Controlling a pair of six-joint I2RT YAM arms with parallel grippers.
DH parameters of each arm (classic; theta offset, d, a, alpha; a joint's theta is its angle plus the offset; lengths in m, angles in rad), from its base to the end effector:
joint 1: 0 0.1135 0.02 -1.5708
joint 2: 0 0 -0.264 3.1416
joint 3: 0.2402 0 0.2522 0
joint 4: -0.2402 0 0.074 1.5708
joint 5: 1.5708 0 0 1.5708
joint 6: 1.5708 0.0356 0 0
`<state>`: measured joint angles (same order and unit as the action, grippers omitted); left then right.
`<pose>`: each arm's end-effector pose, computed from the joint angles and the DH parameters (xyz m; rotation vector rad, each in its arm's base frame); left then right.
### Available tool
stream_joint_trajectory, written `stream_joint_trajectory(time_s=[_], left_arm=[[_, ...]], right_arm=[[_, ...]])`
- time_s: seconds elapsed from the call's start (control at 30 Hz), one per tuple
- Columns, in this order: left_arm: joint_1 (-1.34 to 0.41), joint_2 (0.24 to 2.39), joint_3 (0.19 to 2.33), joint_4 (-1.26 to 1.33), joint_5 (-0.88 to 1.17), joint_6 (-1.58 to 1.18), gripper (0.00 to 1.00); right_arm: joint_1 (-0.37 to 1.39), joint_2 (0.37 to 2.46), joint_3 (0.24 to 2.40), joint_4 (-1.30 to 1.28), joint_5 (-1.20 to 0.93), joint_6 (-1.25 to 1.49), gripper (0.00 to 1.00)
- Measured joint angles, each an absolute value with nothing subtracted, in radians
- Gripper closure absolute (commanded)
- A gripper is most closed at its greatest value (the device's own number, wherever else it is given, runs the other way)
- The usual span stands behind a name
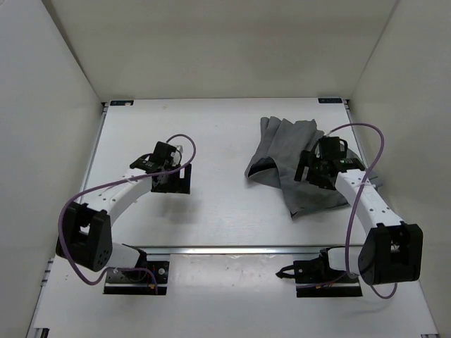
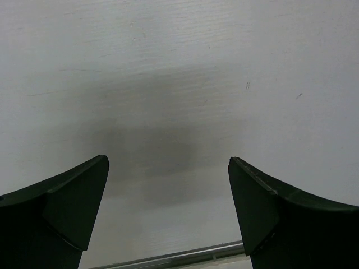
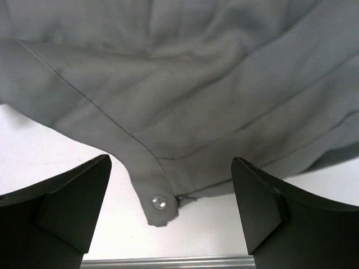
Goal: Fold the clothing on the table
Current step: Grab the skirt from the pile
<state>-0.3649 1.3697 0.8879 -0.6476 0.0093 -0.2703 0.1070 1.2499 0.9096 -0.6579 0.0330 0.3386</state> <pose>0.2418 -0.0927 0.2127 0.1314 2.7148 -0.2024 0.2458 0.0252 0.2467 0.3097 2.5545 0.1260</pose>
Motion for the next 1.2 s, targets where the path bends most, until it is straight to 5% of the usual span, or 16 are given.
stream_joint_trajectory(time_s=[0.93,1.2], left_arm=[[-0.405,1.435,0.964,-0.649,-0.005,-0.241,0.01],[-0.402,1.417,0.964,-0.632,0.012,-0.244,0.01]], right_arm=[[0.191,1.167,0.690,-0.720,0.022,0.312,0.20],[0.216,1.268,0.663,-0.662,0.022,0.331,0.99]])
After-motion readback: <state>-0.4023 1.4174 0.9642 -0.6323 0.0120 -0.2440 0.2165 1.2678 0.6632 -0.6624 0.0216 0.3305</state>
